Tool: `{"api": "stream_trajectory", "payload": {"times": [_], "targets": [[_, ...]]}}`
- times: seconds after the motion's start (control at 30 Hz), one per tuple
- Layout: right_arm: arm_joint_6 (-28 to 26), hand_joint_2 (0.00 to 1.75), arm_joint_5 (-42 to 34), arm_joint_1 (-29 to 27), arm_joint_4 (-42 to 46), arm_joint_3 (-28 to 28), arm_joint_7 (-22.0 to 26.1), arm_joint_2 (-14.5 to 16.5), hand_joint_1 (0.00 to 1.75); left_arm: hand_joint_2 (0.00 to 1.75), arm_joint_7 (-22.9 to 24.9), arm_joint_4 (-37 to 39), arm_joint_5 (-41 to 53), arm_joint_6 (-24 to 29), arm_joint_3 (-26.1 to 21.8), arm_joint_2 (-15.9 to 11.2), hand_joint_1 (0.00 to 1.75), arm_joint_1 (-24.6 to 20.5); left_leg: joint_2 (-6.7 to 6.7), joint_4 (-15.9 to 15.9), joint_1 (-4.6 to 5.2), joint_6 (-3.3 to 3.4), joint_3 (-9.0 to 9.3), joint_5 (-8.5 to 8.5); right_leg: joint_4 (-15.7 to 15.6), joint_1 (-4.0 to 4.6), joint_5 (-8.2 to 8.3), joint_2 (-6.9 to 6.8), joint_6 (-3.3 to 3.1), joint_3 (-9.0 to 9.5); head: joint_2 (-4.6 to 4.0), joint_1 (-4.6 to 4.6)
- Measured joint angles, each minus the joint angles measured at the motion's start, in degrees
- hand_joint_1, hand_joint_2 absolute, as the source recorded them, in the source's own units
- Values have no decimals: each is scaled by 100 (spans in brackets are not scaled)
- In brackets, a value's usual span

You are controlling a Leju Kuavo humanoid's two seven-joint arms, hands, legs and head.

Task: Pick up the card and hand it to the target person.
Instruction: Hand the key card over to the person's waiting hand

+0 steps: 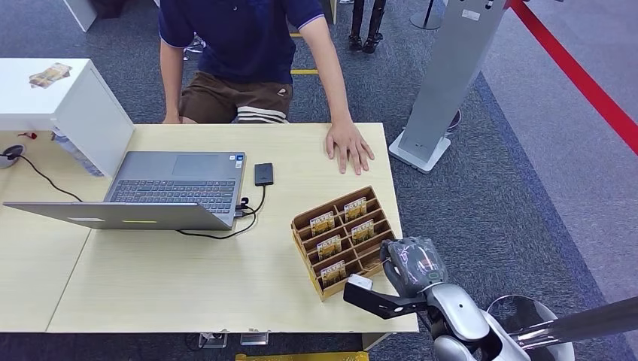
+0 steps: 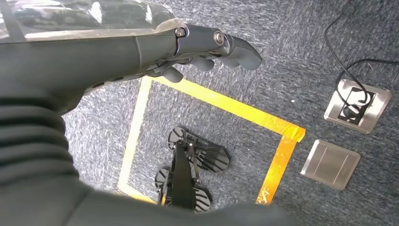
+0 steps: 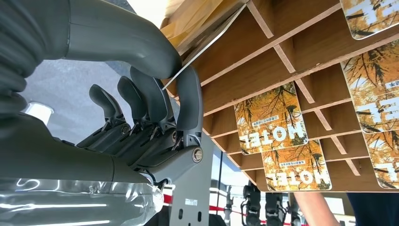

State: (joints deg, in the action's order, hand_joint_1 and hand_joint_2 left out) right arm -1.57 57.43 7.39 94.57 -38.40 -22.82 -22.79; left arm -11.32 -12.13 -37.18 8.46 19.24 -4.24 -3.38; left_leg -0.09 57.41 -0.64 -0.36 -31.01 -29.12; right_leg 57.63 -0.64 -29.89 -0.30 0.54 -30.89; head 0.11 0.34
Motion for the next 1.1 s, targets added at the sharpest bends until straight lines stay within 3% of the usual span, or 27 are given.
{"api": "stream_trajectory", "payload": {"times": [0.3, 0.47, 0.7, 1.0, 1.1], "targets": [[230, 175, -319, 36, 299, 113, 1, -50, 150, 175, 49, 0, -179, 56, 19, -10, 0, 1, 0, 0, 0, 0, 0, 0, 0, 0, 0, 0, 0, 0, 0, -2], [1118, 175, -1154, 450, 1045, 203, -581, -419, 150, 175, 106, 0, -280, 105, 46, -47, 0, 2, 1, 0, 1, 0, 2, 1, 0, -1, 3, 1, 3, 0, 0, 0], [1737, 175, -1880, 1208, 2213, 345, -1221, -965, 150, 175, 130, 0, -373, 124, 87, -73, 0, 4, 1, 1, 1, 1, 2, 1, 0, -1, 4, 1, 3, 0, 0, 0], [2003, 175, -2271, 1834, 2985, 389, -1373, -1272, 150, 175, 132, 0, -382, 123, 135, -76, 0, 0, 1, 1, 1, 0, 0, 1, 0, -1, 4, 4, 3, 0, 0, -1], [1714, 175, -2139, 2183, 3022, 329, -1200, -1249, 150, 175, 117, 0, -382, 115, 183, -74, 0, -5, 0, 1, 0, 0, 0, 1, 0, 0, 4, 0, 3, 4, 0, 0]]}}
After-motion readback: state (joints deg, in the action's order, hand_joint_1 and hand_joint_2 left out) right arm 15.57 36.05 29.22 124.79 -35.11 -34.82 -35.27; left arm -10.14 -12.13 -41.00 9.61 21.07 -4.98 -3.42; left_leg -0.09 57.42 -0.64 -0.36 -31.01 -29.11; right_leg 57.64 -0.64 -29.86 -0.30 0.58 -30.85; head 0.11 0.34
